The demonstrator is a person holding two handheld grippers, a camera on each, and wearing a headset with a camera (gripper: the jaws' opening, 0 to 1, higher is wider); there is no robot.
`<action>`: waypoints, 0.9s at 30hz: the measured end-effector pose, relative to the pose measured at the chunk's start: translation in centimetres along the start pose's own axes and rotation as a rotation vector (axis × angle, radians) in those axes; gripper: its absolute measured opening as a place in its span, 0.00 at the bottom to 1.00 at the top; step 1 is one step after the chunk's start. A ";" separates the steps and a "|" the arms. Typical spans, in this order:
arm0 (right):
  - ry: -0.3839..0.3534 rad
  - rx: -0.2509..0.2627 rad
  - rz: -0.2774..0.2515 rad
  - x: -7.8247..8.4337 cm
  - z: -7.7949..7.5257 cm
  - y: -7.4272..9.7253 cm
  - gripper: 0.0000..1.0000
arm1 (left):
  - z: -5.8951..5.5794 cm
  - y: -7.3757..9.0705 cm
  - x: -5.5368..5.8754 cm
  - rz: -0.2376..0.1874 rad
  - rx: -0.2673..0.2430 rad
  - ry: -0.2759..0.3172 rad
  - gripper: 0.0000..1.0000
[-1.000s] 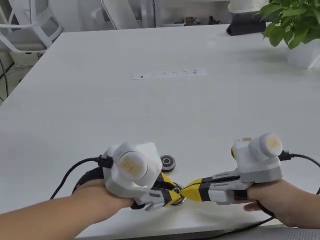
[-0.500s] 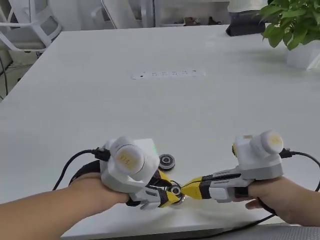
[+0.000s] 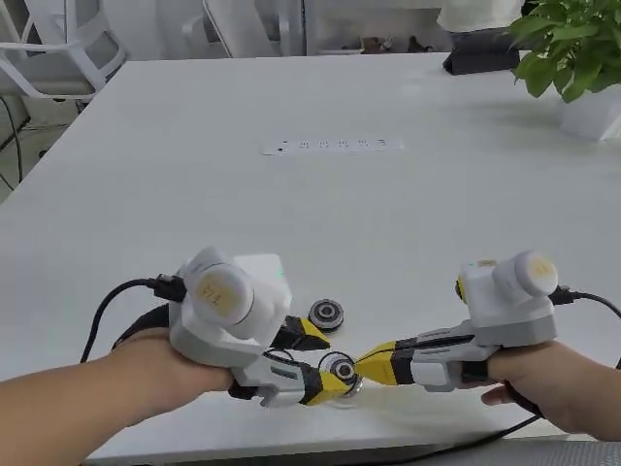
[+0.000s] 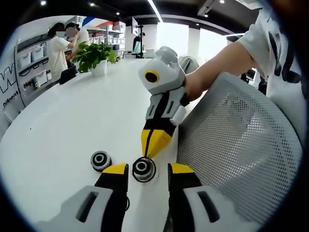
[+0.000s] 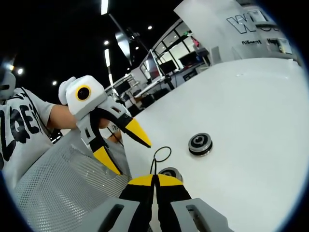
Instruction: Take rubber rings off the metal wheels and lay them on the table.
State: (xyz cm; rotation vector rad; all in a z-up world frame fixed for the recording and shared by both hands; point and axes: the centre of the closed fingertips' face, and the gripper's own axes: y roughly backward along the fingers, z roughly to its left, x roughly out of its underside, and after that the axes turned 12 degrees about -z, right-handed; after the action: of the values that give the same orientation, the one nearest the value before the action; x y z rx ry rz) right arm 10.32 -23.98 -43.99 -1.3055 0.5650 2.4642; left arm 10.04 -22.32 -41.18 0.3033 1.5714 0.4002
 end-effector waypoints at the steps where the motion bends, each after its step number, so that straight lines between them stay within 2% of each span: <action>1: 0.003 -0.003 0.001 -0.1 0.1 0.0 0.00 | 0.0 0.1 -0.1 -0.002 -0.002 0.000 0.30; 10: 0.022 -0.025 0.012 -1.2 0.7 -0.3 0.00 | 0.6 2.6 -1.8 -0.061 -0.046 -0.008 0.40; 17: 0.035 -0.033 0.020 -2.0 1.3 -1.0 0.00 | 1.0 4.3 -1.7 -0.076 -0.079 -0.001 0.46; 21: 0.045 -0.041 0.026 -2.5 1.7 -1.6 0.00 | 1.2 5.1 -1.4 -0.074 -0.091 -0.007 0.50; 27: 0.059 -0.056 0.039 -3.0 2.0 -2.8 0.00 | 1.6 6.2 -1.2 -0.093 -0.121 0.007 0.54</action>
State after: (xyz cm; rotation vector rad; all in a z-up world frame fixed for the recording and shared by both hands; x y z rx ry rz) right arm 11.72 -20.77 -41.08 -1.4061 0.5446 2.4961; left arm 11.37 -17.13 -37.38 0.1349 1.5544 0.4220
